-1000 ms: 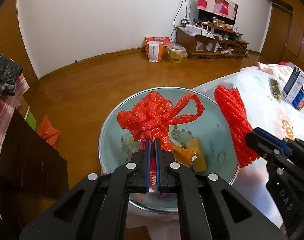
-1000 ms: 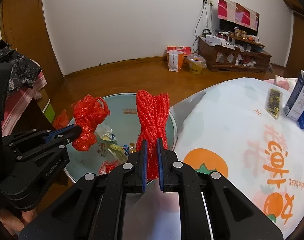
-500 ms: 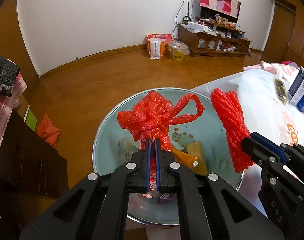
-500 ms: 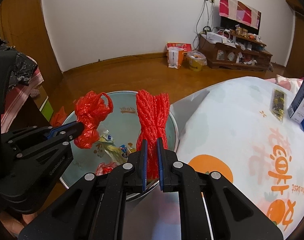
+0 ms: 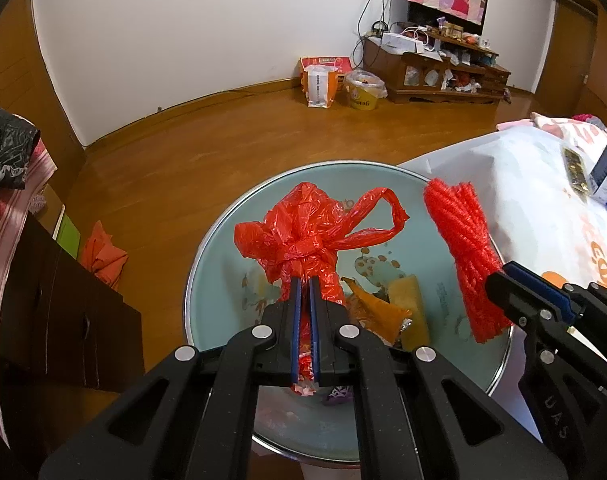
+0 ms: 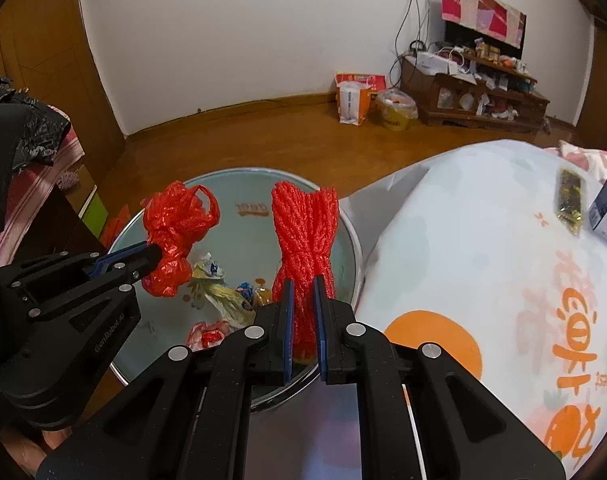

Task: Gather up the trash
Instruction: 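Open both tools to drop the red bags into the wastebasket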

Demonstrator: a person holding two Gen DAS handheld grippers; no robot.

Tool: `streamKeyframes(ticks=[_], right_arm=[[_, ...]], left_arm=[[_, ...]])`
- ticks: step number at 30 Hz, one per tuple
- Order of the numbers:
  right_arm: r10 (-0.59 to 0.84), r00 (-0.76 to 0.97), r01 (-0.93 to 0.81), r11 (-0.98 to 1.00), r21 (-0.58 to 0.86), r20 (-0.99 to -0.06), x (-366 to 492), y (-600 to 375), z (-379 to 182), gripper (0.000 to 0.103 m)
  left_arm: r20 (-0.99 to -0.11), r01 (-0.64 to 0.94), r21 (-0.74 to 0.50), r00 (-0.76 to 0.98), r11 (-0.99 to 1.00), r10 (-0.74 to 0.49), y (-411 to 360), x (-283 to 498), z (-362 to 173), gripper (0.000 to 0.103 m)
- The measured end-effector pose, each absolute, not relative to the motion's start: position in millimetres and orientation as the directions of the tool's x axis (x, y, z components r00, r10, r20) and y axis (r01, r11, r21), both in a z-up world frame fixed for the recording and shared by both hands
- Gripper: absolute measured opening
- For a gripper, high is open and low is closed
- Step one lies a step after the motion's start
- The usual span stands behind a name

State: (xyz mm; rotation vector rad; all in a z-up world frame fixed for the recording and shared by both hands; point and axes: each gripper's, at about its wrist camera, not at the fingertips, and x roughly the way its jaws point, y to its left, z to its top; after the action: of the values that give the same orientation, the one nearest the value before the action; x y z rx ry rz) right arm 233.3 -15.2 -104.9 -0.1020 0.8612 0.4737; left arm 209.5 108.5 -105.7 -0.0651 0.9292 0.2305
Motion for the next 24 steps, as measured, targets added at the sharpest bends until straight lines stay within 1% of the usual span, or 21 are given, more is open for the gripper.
streamKeyframes(ticks=[2, 5, 6, 7, 8, 9, 10, 11, 14, 15, 16, 17, 18, 19, 20, 21, 22, 24], right_arm=[[0.369, 0.544, -0.447, 0.888, 0.112, -0.754, 236.1, -15.4, -106.1, 0.012], [0.375, 0.552, -0.434, 0.892, 0.127, -0.745, 236.0, -19.5, -104.8, 0.020], [0.372, 0.554, -0.429, 0.894, 0.127, -0.744, 234.8, -20.4, -104.3, 0.021], [0.370, 0.558, -0.424, 0.897, 0.128, -0.743, 233.7, -22.5, -103.0, 0.022], [0.368, 0.566, -0.416, 0.900, 0.129, -0.738, 231.8, -25.5, -100.5, 0.022], [0.369, 0.571, -0.411, 0.902, 0.134, -0.733, 230.1, -27.9, -98.0, 0.023], [0.374, 0.578, -0.405, 0.903, 0.143, -0.726, 228.7, -31.6, -95.1, 0.024], [0.382, 0.582, -0.403, 0.902, 0.154, -0.718, 227.6, -34.5, -92.3, 0.025], [0.377, 0.604, -0.396, 0.907, 0.146, -0.702, 223.0, -37.8, -86.0, 0.025], [0.374, 0.612, -0.388, 0.910, 0.148, -0.697, 221.4, -39.8, -83.8, 0.026], [0.373, 0.620, -0.373, 0.914, 0.159, -0.690, 219.2, -44.1, -80.6, 0.030], [0.372, 0.627, -0.364, 0.917, 0.164, -0.685, 217.2, -46.6, -78.8, 0.035], [0.369, 0.635, -0.356, 0.919, 0.168, -0.679, 214.7, -49.4, -77.5, 0.048], [0.363, 0.649, -0.342, 0.924, 0.170, -0.669, 211.3, -52.8, -76.0, 0.058], [0.360, 0.662, -0.334, 0.927, 0.171, -0.657, 207.2, -55.3, -75.3, 0.060], [0.360, 0.667, -0.332, 0.927, 0.172, -0.652, 204.4, -55.6, -75.2, 0.065], [0.358, 0.666, -0.332, 0.928, 0.171, -0.655, 201.9, -56.0, -76.3, 0.073], [0.353, 0.664, -0.321, 0.931, 0.176, -0.659, 198.0, -58.8, -76.7, 0.084]], left_arm=[[-0.804, -0.229, 0.049, 0.569, 0.972, 0.175, 108.4, 210.5, -107.4, 0.005], [-0.810, -0.239, 0.059, 0.556, 0.969, 0.186, 107.5, 211.9, -110.0, 0.008], [-0.812, -0.244, 0.059, 0.553, 0.968, 0.189, 108.3, 211.5, -110.6, 0.015], [-0.812, -0.248, 0.057, 0.552, 0.967, 0.190, 109.2, 210.7, -110.2, 0.026], [-0.809, -0.254, 0.058, 0.554, 0.966, 0.194, 109.5, 209.6, -108.9, 0.032], [-0.806, -0.257, 0.060, 0.558, 0.965, 0.198, 110.3, 207.9, -107.8, 0.043], [-0.801, -0.258, 0.063, 0.563, 0.964, 0.203, 110.4, 206.5, -106.4, 0.045], [-0.799, -0.256, 0.065, 0.566, 0.964, 0.204, 109.7, 205.3, -105.2, 0.045], [-0.799, -0.258, 0.066, 0.565, 0.964, 0.206, 108.2, 202.3, -102.1, 0.046], [-0.798, -0.259, 0.064, 0.567, 0.964, 0.205, 109.1, 200.5, -100.9, 0.049], [-0.795, -0.261, 0.065, 0.570, 0.963, 0.208, 109.0, 198.6, -98.5, 0.056], [-0.789, -0.268, 0.073, 0.574, 0.961, 0.220, 108.8, 195.8, -95.6, 0.060], [-0.784, -0.277, 0.080, 0.576, 0.958, 0.232, 108.4, 193.2, -93.4, 0.070], [-0.778, -0.288, 0.087, 0.579, 0.954, 0.246, 109.4, 189.8, -91.4, 0.075], [-0.773, -0.296, 0.092, 0.581, 0.951, 0.256, 109.8, 186.6, -90.6, 0.075], [-0.772, -0.301, 0.097, 0.579, 0.949, 0.262, 109.4, 183.4, -90.7, 0.075], [-0.775, -0.303, 0.100, 0.574, 0.948, 0.265, 108.5, 180.7, -91.4, 0.075], [-0.781, -0.305, 0.101, 0.566, 0.947, 0.265, 107.3, 176.3, -92.8, 0.076]])
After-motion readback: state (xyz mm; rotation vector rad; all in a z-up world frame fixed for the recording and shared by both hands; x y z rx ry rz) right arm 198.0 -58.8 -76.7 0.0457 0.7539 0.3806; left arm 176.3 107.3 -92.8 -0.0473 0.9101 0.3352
